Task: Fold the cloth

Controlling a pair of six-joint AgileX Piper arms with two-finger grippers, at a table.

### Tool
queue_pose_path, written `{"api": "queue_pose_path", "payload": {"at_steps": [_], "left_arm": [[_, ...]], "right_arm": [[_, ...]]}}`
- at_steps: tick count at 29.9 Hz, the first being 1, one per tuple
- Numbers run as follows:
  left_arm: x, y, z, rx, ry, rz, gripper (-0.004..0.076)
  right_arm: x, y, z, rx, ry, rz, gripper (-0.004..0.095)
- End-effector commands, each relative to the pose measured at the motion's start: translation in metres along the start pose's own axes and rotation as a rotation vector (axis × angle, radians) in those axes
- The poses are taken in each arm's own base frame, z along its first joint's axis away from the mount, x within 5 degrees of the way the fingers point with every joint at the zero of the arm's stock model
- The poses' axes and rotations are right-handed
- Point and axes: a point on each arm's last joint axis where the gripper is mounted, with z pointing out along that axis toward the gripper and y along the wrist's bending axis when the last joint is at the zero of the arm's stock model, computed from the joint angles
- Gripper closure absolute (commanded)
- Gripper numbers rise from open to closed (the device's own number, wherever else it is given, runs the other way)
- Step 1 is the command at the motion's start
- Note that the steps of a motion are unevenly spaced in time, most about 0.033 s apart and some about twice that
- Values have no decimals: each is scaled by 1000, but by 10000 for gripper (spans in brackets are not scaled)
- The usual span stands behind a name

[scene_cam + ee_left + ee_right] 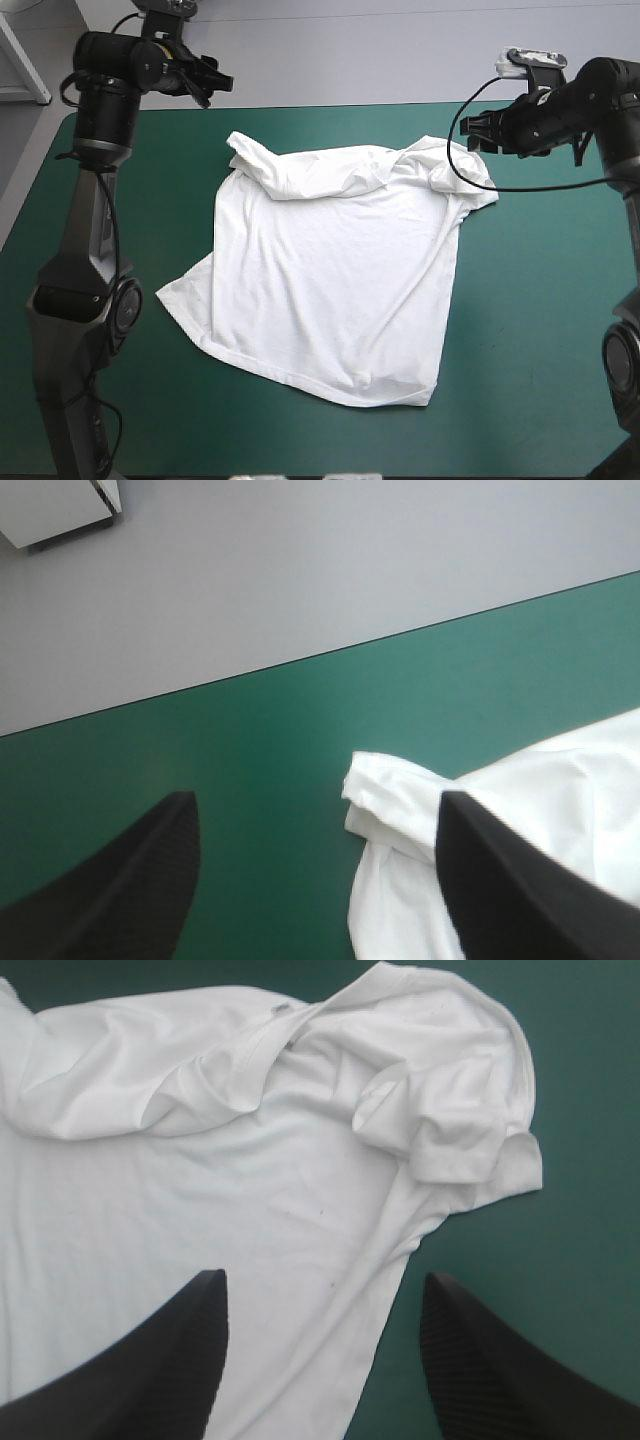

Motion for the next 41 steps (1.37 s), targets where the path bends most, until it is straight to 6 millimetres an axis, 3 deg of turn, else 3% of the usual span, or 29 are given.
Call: {"api": "queue_pose_path", "payload": {"at_steps": [1,10,14,23,34,41], "left_arm": [[2,6,-59,-3,-2,-15,231],[87,-2,-92,21,280,3,231],[125,0,-88,-31,404,51,231],[180,-9,-38,-37,655,92,231],[205,19,11,17,756,-79,231],[236,14,32,47,816,-94,231]], "right_arm": [[19,16,-47,-35,-69,-23,383],[74,26,-77,-82,-40,4,418],[97,23,-77,-66,-1,11,418],[116,21,-72,-69,41,28,422],[116,21,-72,-66,41,26,422],[116,21,-72,-63,42,25,423]]}}
